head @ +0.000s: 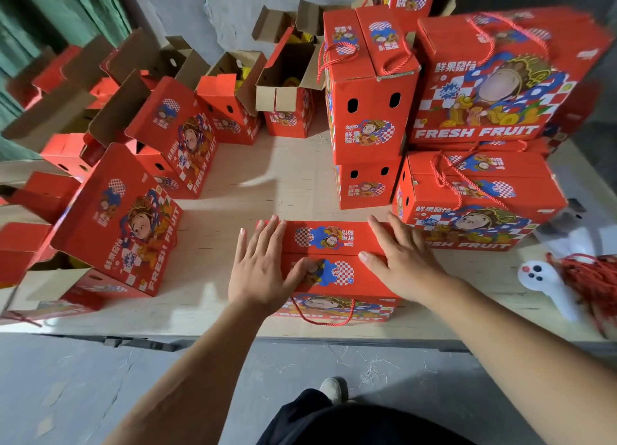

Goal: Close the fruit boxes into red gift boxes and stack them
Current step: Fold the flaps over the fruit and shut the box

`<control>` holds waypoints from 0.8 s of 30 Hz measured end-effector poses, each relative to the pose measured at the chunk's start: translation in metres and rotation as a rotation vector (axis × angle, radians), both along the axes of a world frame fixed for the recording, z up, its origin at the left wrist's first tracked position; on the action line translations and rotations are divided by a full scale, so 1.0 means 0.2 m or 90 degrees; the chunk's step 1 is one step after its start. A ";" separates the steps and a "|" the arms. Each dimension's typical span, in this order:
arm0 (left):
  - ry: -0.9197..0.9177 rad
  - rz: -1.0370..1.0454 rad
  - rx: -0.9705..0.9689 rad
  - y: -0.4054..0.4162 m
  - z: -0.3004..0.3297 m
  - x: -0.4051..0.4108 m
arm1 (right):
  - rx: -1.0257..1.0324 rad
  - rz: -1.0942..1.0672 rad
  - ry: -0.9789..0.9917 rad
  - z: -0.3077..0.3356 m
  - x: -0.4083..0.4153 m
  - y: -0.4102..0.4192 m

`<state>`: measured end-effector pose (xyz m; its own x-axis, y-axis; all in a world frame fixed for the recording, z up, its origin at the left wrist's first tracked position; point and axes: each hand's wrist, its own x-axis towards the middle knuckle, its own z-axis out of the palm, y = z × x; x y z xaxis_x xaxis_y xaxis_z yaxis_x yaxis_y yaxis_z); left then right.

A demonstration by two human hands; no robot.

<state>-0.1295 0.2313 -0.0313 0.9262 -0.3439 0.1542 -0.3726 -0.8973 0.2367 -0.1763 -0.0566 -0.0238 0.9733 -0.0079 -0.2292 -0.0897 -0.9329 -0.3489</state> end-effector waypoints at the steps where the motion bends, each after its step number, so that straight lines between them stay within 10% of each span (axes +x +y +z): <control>1: -0.038 0.002 -0.031 0.00 0.00 -0.02 | -0.027 0.014 -0.053 0.02 -0.01 0.02; 17: -0.005 -0.305 0.267 0.08 -0.02 0.20 | -0.054 0.062 -0.061 0.07 0.14 0.07; 21: 0.043 -0.048 0.191 0.14 -0.01 0.24 | -0.074 -0.111 -0.073 0.07 0.08 0.16; 24: 0.253 0.205 -0.140 0.02 -0.09 0.10 | 0.166 -0.190 0.040 0.01 -0.10 0.17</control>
<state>-0.1086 0.2358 -0.0486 0.9807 -0.0325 -0.1926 0.0690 -0.8648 0.4974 -0.1961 -0.0220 -0.0224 0.9213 -0.2216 -0.3194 -0.3715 -0.7439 -0.5556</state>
